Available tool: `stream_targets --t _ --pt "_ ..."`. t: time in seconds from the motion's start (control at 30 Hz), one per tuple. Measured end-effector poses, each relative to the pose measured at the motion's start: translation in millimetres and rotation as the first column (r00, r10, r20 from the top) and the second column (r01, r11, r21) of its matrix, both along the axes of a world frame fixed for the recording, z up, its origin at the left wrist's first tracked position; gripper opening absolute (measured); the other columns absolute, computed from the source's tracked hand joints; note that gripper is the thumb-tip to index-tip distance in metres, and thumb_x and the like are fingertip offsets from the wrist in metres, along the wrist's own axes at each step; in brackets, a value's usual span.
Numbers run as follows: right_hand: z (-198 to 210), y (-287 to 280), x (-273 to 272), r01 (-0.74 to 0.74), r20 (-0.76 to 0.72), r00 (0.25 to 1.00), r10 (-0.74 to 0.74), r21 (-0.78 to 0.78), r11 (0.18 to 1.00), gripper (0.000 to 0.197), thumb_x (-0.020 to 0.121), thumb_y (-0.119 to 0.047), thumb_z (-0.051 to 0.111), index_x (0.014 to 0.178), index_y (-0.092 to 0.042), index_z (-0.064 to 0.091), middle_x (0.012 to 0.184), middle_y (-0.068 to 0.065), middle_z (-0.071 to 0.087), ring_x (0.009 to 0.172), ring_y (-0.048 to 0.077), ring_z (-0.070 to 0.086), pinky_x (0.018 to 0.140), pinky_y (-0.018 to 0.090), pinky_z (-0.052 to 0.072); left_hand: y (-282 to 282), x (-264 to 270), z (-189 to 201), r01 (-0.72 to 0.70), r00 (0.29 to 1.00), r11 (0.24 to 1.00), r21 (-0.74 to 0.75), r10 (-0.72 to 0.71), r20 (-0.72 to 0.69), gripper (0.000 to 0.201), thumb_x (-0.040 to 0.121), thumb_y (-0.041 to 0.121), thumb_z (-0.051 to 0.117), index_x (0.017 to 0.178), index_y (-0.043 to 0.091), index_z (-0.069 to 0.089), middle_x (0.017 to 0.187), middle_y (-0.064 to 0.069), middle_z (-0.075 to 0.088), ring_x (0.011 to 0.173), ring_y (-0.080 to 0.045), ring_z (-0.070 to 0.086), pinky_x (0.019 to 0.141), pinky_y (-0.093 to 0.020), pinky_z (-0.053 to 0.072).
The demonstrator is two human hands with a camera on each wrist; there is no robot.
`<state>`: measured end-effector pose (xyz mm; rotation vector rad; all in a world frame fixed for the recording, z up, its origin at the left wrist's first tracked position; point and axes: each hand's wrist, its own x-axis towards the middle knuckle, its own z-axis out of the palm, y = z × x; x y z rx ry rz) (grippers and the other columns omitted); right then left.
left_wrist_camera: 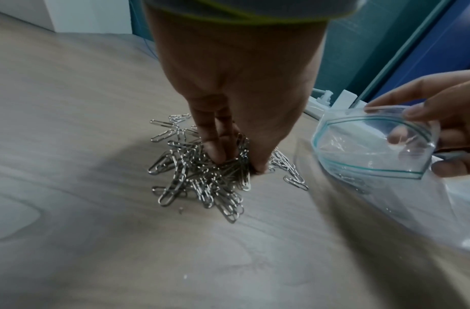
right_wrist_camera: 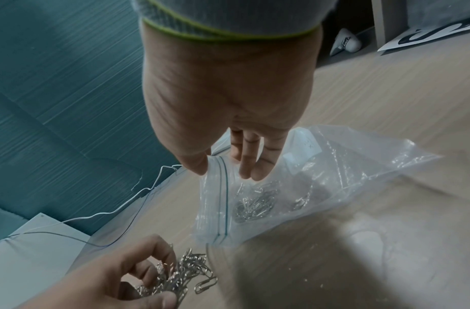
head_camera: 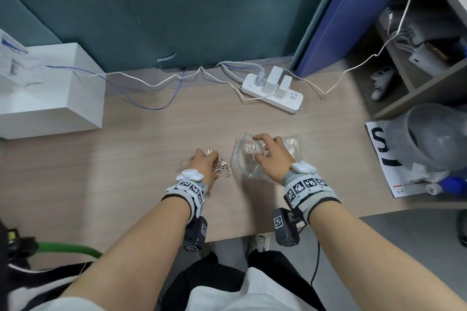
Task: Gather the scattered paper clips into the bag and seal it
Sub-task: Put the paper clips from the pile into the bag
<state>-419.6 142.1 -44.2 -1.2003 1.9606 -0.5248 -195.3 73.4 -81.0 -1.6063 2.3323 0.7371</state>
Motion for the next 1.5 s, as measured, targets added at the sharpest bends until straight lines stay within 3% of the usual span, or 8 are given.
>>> stream_targets --t 0.33,0.5,0.6,0.7,0.87,1.03,1.37,1.5 --pt "1 -3 -1 0.003 0.025 1.0 -0.002 -0.003 1.0 0.041 0.096 -0.026 0.056 0.132 -0.042 0.051 0.116 0.0 0.044 0.084 0.014 0.059 0.078 0.028 0.044 -15 6 -8 -0.198 0.964 0.976 0.095 0.211 -0.163 0.016 0.087 0.028 0.072 0.084 0.036 0.058 0.092 0.0 0.061 0.077 -0.021 0.06 0.066 -0.03 0.045" --pt "-1 -2 -2 0.013 0.041 0.999 -0.013 -0.004 1.0 0.039 0.097 -0.027 0.057 0.131 -0.044 0.051 0.117 0.0 0.044 0.088 0.015 0.06 0.082 0.029 0.043 -14 -35 9 -0.281 0.761 0.872 0.402 0.457 -0.46 0.018 0.086 0.012 0.076 0.082 0.026 0.064 0.067 0.001 0.064 0.053 -0.018 0.063 0.046 -0.025 0.048" --pt "0 -2 -2 0.011 0.048 0.999 -0.011 -0.006 1.0 0.04 0.096 -0.026 0.057 0.132 -0.043 0.051 0.117 0.001 0.044 0.089 0.015 0.06 0.084 0.031 0.045 -10 -60 21 -0.144 0.697 0.829 0.541 0.473 -0.538 0.02 0.087 0.004 0.073 0.091 0.023 0.069 0.072 -0.001 0.064 0.064 -0.023 0.066 0.066 -0.037 0.059" --pt "0 -1 -4 0.014 0.049 0.999 -0.013 -0.004 1.0 0.042 0.095 -0.024 0.057 0.132 -0.043 0.051 0.117 0.001 0.044 0.089 0.016 0.06 0.084 0.031 0.045 -11 -67 23 -0.093 0.745 0.863 0.497 0.391 -0.54 0.023 0.087 0.007 0.072 0.102 0.024 0.073 0.086 0.003 0.072 0.073 -0.016 0.069 0.078 -0.031 0.059" --pt "1 1 -6 0.024 0.029 0.999 -0.024 0.012 1.0 0.041 0.094 -0.025 0.055 0.13 -0.045 0.051 0.116 0.0 0.044 0.086 0.021 0.062 0.088 0.037 0.051 -24 -34 9 -0.134 0.954 0.991 0.0 0.129 -0.269 0.027 0.082 0.026 0.072 0.107 0.036 0.069 0.115 0.003 0.061 0.107 -0.021 0.06 0.088 -0.028 0.046" --pt "-1 3 -6 0.024 0.025 0.999 -0.025 0.019 1.0 0.04 0.096 -0.025 0.055 0.132 -0.044 0.051 0.116 0.001 0.045 0.084 0.019 0.061 0.083 0.033 0.049 -16 -12 2 0.059 0.995 0.998 0.033 -0.056 -0.077 0.076 0.065 0.058 0.078 0.136 0.049 0.049 0.155 0.005 0.033 0.139 -0.022 0.038 0.11 -0.039 0.038" --pt "-4 2 -2 0.024 0.032 0.999 -0.025 0.012 1.0 0.041 0.096 -0.023 0.056 0.131 -0.043 0.052 0.115 0.001 0.045 0.086 0.017 0.059 0.085 0.031 0.045 -9 0 -10 0.295 0.953 0.948 -0.117 -0.302 -0.041 0.023 0.074 0.03 0.071 0.095 0.034 0.063 0.116 0.015 0.054 0.109 -0.018 0.05 0.076 -0.032 0.038" --pt "-5 2 -1 0.027 0.033 0.999 -0.028 0.019 0.999 0.042 0.094 -0.023 0.056 0.13 -0.045 0.051 0.115 0.0 0.046 0.093 0.018 0.059 0.088 0.034 0.047 -12 3 -10 0.282 0.953 0.95 -0.132 -0.294 -0.078 0.036 0.078 0.038 0.07 0.113 0.034 0.064 0.127 0.012 0.057 0.116 -0.02 0.053 0.091 -0.035 0.045"
